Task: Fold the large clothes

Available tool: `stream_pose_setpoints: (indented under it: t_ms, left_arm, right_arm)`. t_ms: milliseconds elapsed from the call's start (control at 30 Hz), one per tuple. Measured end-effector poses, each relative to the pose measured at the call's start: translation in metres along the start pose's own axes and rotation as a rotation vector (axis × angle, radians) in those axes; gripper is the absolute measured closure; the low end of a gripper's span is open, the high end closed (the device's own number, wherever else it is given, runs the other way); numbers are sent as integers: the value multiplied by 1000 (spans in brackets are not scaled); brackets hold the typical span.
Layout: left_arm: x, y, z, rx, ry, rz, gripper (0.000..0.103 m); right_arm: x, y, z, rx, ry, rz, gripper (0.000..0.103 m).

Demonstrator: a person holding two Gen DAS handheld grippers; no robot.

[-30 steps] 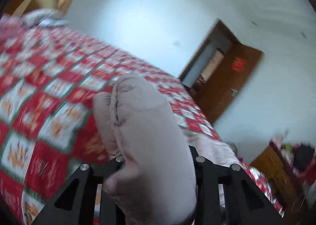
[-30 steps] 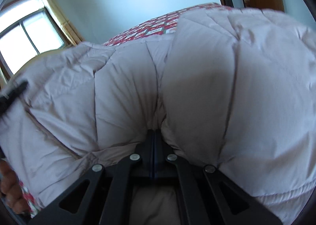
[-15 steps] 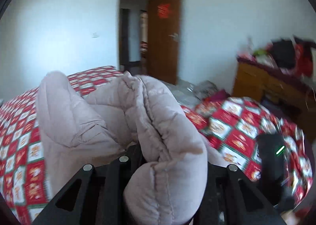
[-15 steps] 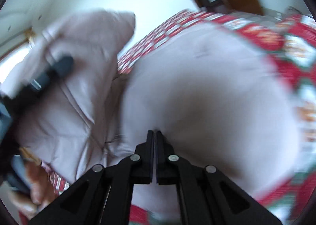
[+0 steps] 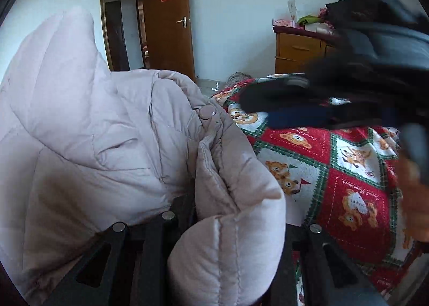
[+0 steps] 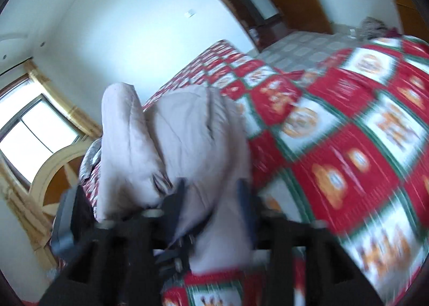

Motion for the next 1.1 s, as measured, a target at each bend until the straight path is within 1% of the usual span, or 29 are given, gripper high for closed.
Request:
stream_pose_setpoints:
  t_ms: [33,67,100,167,233,300,400,433,500,533,567,600,633,667,700,733,800,833,867,900,933,967,1000,1033,1100]
  left_arm:
    - [0,1,1,-6,-1,5,76]
    - [0,1,3,-11,-1,9,76]
    - [0,1,5,-17,3,13,76]
    - [0,3,10,-12,14,14,76]
    - [-3,4,18,-2,42,7,74]
    - [-8,3,34,-26,68,-14,71]
    - [-16,-3,64,-45,73,-70,70]
    - [-20,-4,77,-34,82,-92,70]
    - [-24,-3,89,-21,98,-95,70]
    - [-24,-2,100,-29,79,-88,67]
    - [-20,-3,104,-47,57,-77,57]
    - [-18,-3,110,-65,38,-64,50]
    - [-16,-1,120,-72,16,-44,39]
    - [-16,1,124,-71,7,-35,37]
    - [-17,5,131,-75,-4,-22,37]
    - [-20,10,137,-78,-11,-4,37]
    - [-25,29,150,-101,-30,71,37]
    - [-29,47,163,-107,-52,119,37]
    - [-33,65,175,-96,-84,169,37]
    - [-34,88,189,-69,-135,232,36]
    - [-38,106,200,-38,-173,282,31]
    - [-38,129,208,16,-208,344,25]
    - [-37,154,210,74,-232,407,24]
    - [-36,176,204,121,-233,457,24]
    - [-35,210,187,173,-210,526,24]
  right_arm:
    - [1,1,-9,-9,21,22,53]
    - [3,3,-25,-26,58,54,65]
    - [3,2,-36,-44,92,65,83]
    - [2,-1,-53,-24,136,60,85]
    - [0,-7,-65,-12,180,41,87]
    - [-5,-16,-79,14,234,-8,87]
    - [-10,-16,-81,3,244,6,88]
    - [-12,-13,-81,-6,244,24,87]
    - [-17,-6,-83,-37,240,79,86]
    - [-18,-4,-83,-53,237,93,87]
    - [-18,-5,-84,-63,236,88,87]
    - [-19,-7,-86,-59,235,72,87]
    - [-18,-10,-86,-50,235,53,87]
    - [-17,-13,-87,-40,235,31,87]
    - [-15,-14,-86,-35,234,20,87]
    - [-14,-14,-86,-36,232,21,87]
    - [-10,-16,-87,-48,227,26,88]
    - [-7,-17,-87,-59,224,32,88]
    - [-4,-16,-87,-77,216,39,88]
    - [-3,-16,-88,-91,209,42,88]
    - [-4,-15,-88,-96,207,41,87]
    - [-5,-14,-89,-98,208,40,87]
    - [-6,-13,-89,-99,207,42,87]
    - [-6,-13,-88,-99,204,44,87]
    - [-8,-10,-79,-99,182,49,86]
Point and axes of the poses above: each gripper's, at about its wrist camera, not at the fingertips, and z roughly against the way its jaws point, y to its left, x to its top, the point moved 4 cm from there along -z, roughly the way its jaws point
